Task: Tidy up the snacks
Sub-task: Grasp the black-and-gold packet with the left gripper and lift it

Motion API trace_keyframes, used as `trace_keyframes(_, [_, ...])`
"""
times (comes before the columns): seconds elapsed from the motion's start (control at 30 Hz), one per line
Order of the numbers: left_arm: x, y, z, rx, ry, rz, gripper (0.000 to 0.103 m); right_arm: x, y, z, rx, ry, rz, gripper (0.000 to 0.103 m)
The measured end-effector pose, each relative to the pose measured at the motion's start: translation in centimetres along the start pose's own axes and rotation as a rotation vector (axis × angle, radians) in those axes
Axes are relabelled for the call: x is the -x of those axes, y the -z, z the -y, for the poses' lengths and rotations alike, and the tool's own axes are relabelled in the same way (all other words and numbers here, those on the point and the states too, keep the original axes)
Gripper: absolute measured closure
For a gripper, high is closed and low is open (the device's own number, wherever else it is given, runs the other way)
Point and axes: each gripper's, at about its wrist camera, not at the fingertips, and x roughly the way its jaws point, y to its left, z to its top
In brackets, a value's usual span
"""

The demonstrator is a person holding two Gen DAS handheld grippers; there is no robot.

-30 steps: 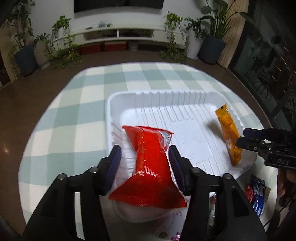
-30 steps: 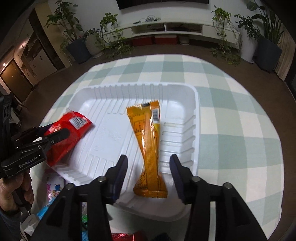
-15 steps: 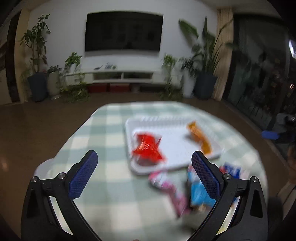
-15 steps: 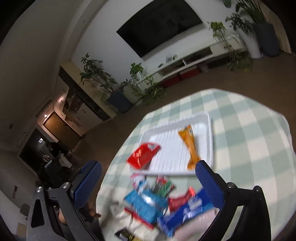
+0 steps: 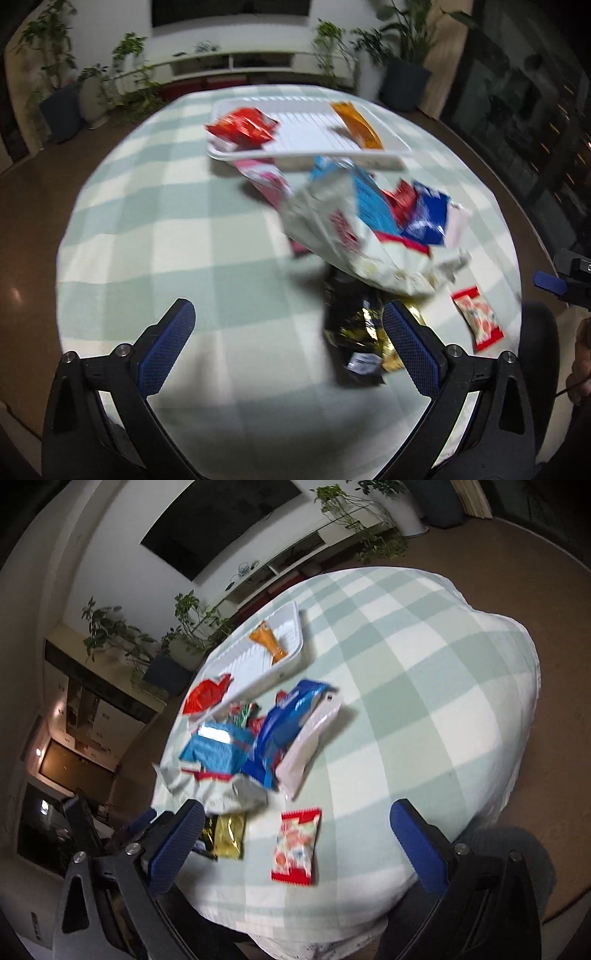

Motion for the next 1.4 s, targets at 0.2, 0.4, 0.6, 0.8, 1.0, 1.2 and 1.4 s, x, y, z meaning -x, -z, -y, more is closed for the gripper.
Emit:
trace_keyframes(0.2, [-1.9, -0.7, 1.9, -0.064, -0.005, -0.078, 0.013, 0.2, 2.8, -2.3, 0.134, 0.094, 0.028, 0.001])
trace_keyframes(0.4, [-4.4, -1.6, 2.6, -0.090, 0.012, -0.141, 0.033, 0.2, 3.5, -1.7, 0.149, 0.123, 0.011, 0.019])
trace_keyframes(0.6, [-6.2, -1.7, 2.9, -0.102, -0.005, -0.180, 0.033, 0.3, 3.8, -0.3, 0.114, 0.117, -0.008, 0.022])
trace_keyframes(0.8, [-6.8, -1.9, 2.7, -0.103, -0.010, -0.186, 0.033, 0.3, 4.2, -0.9, 0.156, 0.115, -0.009, 0.023])
trace_keyframes(1.0, [-7.4, -2.4, 2.8, -0.107, -0.021, -0.186, 0.033, 0.2, 4.6, -1.5, 0.185, 0.116, -0.015, 0.023])
trace_keyframes(1.2, [-7.6, -2.7, 2.6, -0.103, 0.013, -0.172, 0.059, 0.2, 4.9, -1.7, 0.199, 0.123, -0.017, 0.023])
trace_keyframes(1.4, [-6.9, -2.3, 1.9, -0.076, 0.064, -0.152, 0.074, 0.0, 5.2, -2.1, 0.216, 0.131, -0.019, 0.023])
